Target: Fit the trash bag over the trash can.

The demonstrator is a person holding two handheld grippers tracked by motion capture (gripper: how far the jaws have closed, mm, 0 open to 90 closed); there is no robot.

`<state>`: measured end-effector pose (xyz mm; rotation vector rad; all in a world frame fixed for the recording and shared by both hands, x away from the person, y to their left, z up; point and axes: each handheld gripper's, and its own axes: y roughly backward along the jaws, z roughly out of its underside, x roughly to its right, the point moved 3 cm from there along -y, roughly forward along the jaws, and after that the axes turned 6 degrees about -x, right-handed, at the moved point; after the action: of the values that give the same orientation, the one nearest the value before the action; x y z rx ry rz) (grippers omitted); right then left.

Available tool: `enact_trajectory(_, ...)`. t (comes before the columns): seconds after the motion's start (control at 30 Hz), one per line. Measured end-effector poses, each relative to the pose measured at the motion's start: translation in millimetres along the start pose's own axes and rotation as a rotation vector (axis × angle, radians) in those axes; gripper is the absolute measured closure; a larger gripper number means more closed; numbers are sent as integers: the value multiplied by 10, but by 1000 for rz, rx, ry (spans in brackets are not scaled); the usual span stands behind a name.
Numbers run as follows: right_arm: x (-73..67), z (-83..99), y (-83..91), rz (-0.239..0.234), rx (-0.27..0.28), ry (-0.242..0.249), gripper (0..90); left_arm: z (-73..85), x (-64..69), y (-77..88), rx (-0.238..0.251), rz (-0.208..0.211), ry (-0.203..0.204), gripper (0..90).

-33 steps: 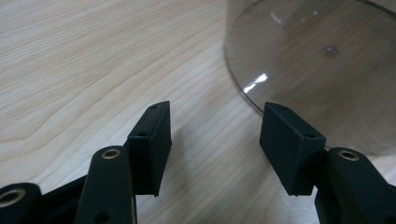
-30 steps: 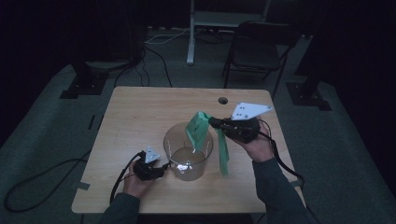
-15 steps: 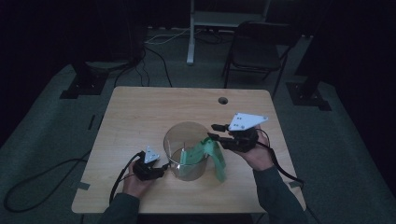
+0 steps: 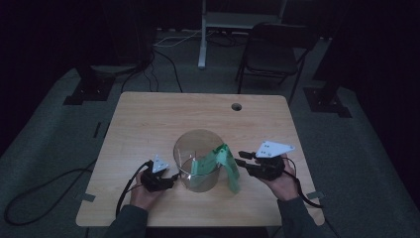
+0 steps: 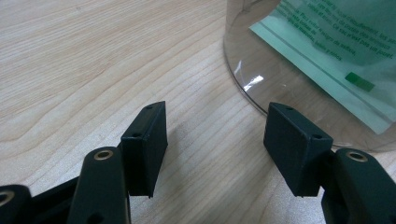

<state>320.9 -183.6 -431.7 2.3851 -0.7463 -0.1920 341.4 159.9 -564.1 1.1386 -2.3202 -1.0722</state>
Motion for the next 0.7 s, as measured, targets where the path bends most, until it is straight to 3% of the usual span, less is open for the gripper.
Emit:
enact_trajectory(0.33, -29, 659, -182, -12, -49, -110, 705, 0, -3, -1, -3, 1, 5, 390)
enact_trajectory(0.7, -88, 986, -396, -42, -73, -166, 711, 0, -3, -1, -3, -1, 5, 388)
